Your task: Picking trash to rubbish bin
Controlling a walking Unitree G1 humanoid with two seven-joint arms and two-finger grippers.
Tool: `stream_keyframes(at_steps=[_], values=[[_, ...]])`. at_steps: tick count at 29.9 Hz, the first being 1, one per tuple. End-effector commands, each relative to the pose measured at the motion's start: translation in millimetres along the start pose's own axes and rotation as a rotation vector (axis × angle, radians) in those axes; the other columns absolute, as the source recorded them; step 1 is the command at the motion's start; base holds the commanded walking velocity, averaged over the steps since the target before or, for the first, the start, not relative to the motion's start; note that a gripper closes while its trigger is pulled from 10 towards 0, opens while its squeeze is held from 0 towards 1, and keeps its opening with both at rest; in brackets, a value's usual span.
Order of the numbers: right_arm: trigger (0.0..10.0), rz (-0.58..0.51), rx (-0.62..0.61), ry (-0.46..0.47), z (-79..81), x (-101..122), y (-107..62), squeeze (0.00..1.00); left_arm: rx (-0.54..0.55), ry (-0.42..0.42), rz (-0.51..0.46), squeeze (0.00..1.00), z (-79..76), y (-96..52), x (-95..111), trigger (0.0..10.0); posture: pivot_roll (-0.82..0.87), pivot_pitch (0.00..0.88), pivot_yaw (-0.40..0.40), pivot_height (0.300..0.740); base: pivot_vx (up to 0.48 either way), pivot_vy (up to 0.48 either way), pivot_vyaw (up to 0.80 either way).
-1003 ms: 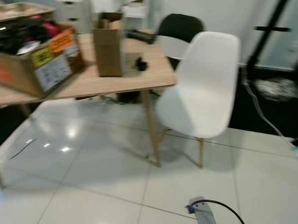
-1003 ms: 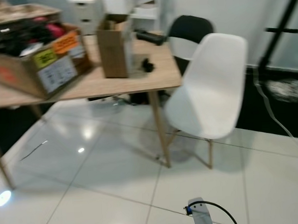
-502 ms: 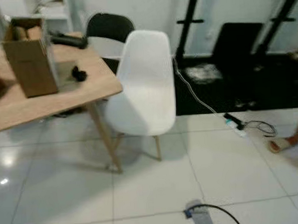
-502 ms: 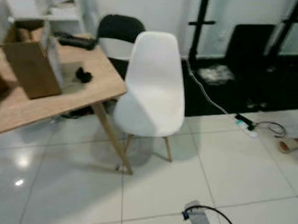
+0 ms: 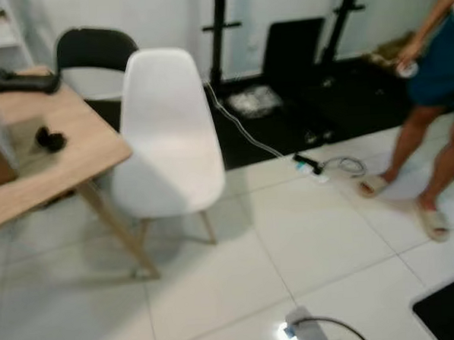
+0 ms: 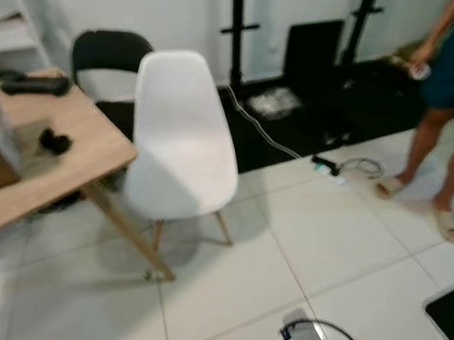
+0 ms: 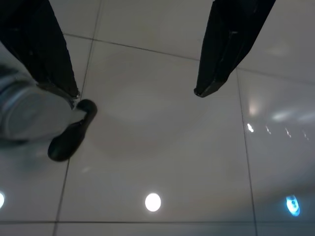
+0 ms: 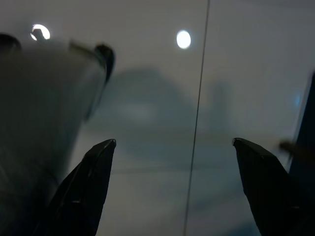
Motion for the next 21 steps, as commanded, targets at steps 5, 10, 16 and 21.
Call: stream_keyframes(at_steps=[5, 10, 16, 21], values=[[10.0, 0.041, 0.040, 0.113, 13.4, -12.7, -0.6, 0.00, -0.257, -0.201, -0.045, 0.00, -35.9, -2.1, 19.0, 10.0, 0.12, 0.099, -0.004, 0.740, 0.000, 0.000, -0.78], [10.0, 0.036, 0.054, 0.205, 16.3, -12.2, -0.6, 0.00, -0.404, 0.031, -0.044, 0.00, -69.1, -7.6, 13.0, 10.0, 0.12, 0.096, 0.000, 0.740, 0.000, 0.000, -0.78], [10.0, 0.022, 0.108, 0.233, 24.4, -7.9, -0.7, 0.00, -0.458, 0.277, -0.050, 0.00, -89.4, -11.1, 10.9, 10.0, 0.12, 0.083, 0.004, 0.740, 0.000, 0.000, -0.78], [10.0, 0.018, 0.115, 0.231, 26.1, -4.5, -0.5, 0.00, -0.504, 0.432, -0.046, 0.00, -99.5, -13.7, 7.9, 10.0, 0.11, 0.068, 0.011, 0.740, 0.000, 0.000, -0.77]])
Point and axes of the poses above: a point about 5 cm out from each wrist's last joint towards the gripper, its own y axis pointing out of the wrist towards the gripper, its own x axis along the axis of the wrist's last joint, z = x × y, the point moved 4 cm from there along y, pointing out of the wrist towards the gripper, and after that the axes turned 3 degrees about -y, right-handed, at the moved point
